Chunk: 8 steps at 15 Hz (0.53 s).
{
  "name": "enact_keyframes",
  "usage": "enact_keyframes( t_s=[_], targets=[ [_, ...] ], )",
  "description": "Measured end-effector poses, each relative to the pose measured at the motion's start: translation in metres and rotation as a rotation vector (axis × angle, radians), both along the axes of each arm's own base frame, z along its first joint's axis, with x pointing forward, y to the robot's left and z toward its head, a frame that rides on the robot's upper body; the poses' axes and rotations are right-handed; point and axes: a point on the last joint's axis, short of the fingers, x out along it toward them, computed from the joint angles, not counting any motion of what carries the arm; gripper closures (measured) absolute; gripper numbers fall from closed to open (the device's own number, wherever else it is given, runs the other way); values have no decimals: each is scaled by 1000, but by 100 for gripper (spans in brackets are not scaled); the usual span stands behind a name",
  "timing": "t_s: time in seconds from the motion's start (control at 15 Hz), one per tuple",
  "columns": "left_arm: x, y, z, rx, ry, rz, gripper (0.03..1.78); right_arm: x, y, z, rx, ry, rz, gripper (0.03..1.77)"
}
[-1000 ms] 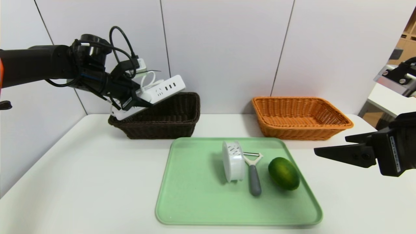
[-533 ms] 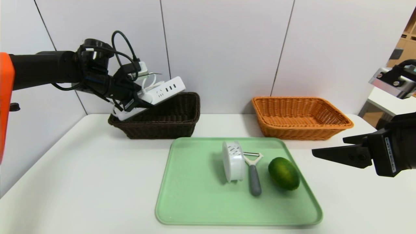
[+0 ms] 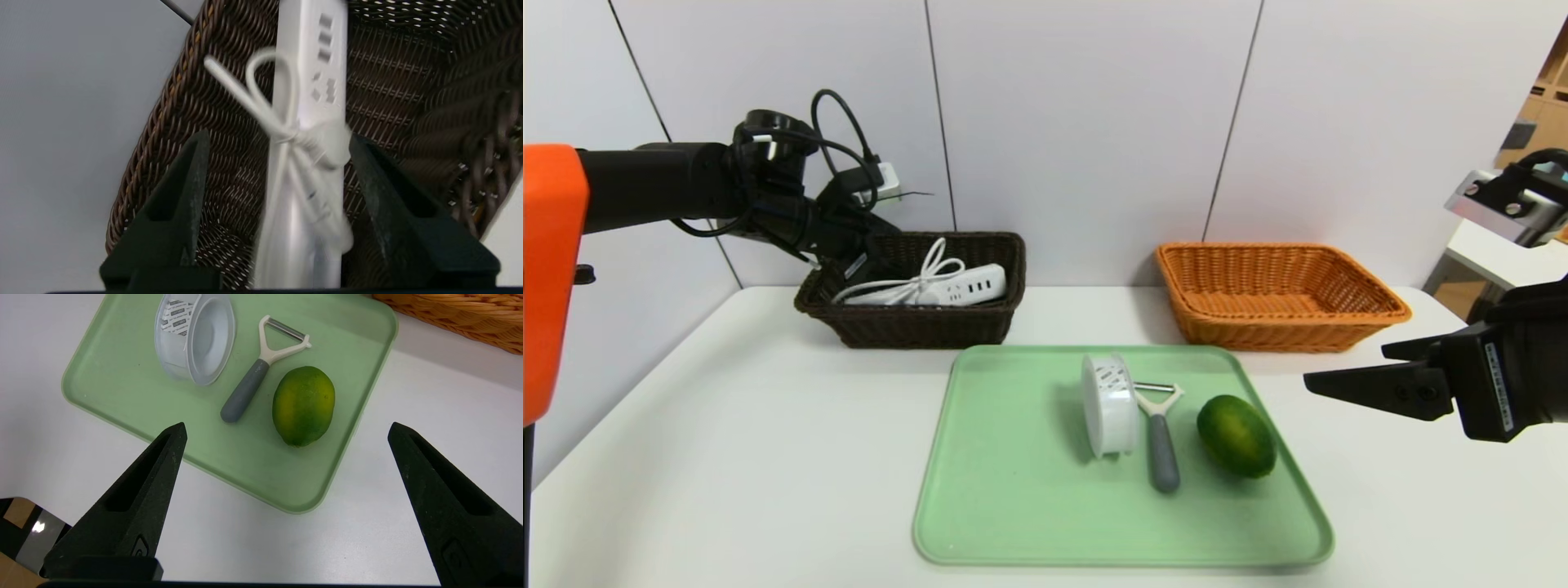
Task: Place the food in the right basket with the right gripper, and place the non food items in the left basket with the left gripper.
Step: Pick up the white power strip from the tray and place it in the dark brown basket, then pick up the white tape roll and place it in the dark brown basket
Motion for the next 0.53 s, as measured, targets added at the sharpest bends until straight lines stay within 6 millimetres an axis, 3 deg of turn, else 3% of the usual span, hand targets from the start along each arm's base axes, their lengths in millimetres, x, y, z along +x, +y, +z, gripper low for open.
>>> enact_keyframes(
  t_s=[0.2,0.53],
  targets=[
    [-3,-1,6,-26,-1,16,42,0,0,0,0,-1,-1,10],
    [-14,-19,36,-183,-13,72,27,-1,0,1,1,-4,-1,10]
  ],
)
